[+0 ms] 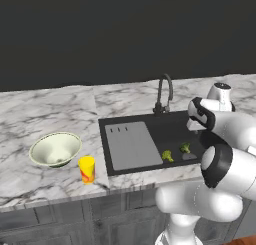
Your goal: Remove the broccoli and broccoli from the sink. Then move the bowl and cup from the counter to the sink for washing.
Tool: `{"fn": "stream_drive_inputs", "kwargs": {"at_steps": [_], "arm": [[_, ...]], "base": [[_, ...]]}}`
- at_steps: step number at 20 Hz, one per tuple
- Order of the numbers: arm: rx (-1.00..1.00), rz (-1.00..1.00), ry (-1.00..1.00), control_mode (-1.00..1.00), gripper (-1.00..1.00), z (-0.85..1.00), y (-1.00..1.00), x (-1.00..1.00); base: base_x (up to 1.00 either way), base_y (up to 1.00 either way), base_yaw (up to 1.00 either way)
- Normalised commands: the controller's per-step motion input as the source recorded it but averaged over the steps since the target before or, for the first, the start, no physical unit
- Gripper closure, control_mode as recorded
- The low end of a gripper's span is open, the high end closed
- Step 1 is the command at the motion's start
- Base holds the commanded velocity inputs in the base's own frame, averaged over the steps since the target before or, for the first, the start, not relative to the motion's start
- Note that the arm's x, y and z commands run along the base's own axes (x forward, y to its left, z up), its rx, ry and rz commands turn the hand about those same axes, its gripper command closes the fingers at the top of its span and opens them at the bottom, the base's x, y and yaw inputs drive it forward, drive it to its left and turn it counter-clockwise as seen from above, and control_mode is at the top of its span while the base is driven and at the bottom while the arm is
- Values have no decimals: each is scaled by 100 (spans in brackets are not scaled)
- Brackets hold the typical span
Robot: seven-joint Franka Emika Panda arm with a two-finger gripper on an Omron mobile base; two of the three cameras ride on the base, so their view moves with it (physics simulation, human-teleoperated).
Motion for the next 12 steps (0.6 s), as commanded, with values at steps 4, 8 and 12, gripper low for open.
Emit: {"fn": "stream_drive_inputs", "kwargs": {"at_steps": [4,8,12], "arm": [[0,2,0,-100,-100,-14,-7,19],[0,2,0,-100,-100,-14,-5,18],[0,3,0,-100,-100,-13,-5,17]], "base": [[0,0,0],[0,0,0],[0,0,0]]}}
